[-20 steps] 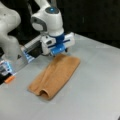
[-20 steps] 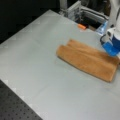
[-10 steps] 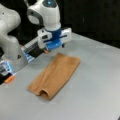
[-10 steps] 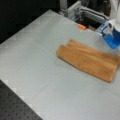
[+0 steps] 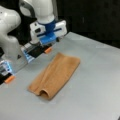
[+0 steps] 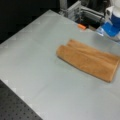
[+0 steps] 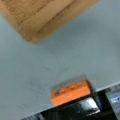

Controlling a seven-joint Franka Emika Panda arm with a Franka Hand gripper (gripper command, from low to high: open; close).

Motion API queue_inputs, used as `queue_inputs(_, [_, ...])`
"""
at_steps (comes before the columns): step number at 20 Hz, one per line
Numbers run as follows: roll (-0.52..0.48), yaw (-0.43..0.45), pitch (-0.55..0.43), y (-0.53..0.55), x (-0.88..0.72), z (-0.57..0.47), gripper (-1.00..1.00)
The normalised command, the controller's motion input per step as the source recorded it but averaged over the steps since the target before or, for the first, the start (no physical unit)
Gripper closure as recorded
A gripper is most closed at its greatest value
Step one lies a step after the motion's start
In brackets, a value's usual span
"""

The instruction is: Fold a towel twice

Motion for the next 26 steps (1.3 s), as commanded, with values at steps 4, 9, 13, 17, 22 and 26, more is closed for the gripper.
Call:
queue_inputs(4, [-0.118,0.220,0.141,-0.21,0.28,0.13,-1.00])
queue_inputs(9, [-0.178,0.093,0.154,0.07,0.45,0.16,-1.00])
queue_inputs(13, [-0.193,-0.031,0.165,0.24,0.52,0.11,-1.00])
queue_inputs(17, [-0.206,-0.112,0.195,0.32,0.56,0.13,-1.00])
queue_inputs(22, [-0.222,-0.042,0.228,0.22,0.53,0.13,-1.00])
queue_inputs(26, [-0.233,-0.010,0.191,0.12,0.51,0.08,-1.00])
